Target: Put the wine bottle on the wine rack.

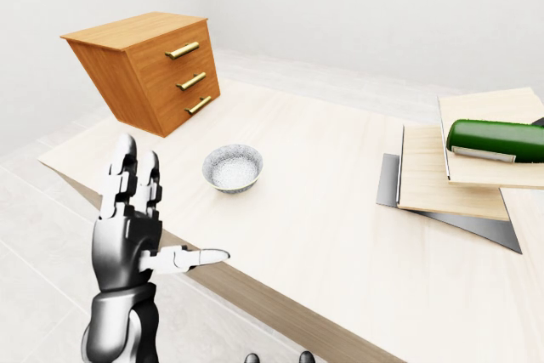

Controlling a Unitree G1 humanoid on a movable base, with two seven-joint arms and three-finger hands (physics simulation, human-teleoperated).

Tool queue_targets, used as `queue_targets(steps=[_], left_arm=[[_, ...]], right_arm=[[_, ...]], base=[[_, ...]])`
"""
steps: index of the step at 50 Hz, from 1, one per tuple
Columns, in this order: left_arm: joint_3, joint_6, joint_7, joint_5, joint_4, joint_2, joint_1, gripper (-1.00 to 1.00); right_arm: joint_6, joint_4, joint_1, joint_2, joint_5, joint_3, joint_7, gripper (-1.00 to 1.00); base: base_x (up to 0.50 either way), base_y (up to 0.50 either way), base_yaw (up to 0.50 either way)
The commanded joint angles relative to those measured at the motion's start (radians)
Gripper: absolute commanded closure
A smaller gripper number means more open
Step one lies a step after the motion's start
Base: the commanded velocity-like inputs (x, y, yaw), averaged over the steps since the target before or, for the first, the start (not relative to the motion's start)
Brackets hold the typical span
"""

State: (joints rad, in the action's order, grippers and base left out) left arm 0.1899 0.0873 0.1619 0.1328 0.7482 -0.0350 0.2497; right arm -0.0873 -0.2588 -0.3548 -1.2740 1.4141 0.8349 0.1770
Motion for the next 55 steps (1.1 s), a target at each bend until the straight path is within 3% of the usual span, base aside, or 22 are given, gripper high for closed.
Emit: queue_targets(steps=[1,19,36,55], left_arm=[[-0.010,0.000,-0.010,-0.003,0.028,0.004,-0.005,-1.00],[-0.009,0.000,-0.006,-0.001,0.011,0.005,-0.004,-1.00],[-0.017,0.000,-0.009,-0.003,0.029,0.003,0.000,-1.00],[-0.001,0.000,-0.001,0.007,-0.006,0.006,-0.006,-1.00]], right_arm=[[0.000,0.116,-0.048,0.005,0.072,-0.063,0.066,-1.00],[0.000,0.234,-0.070,-0.058,0.200,-0.077,0.161,-1.00],[0.000,0.351,-0.040,-0.197,0.399,-0.041,0.256,-1.00],[0.000,0.460,-0.007,-0.307,0.519,-0.037,0.277,-1.00]], base=[[0.00,0.00,0.00],[0.00,0.00,0.00],[0.00,0.00,0.00],[0.00,0.00,0.00]])
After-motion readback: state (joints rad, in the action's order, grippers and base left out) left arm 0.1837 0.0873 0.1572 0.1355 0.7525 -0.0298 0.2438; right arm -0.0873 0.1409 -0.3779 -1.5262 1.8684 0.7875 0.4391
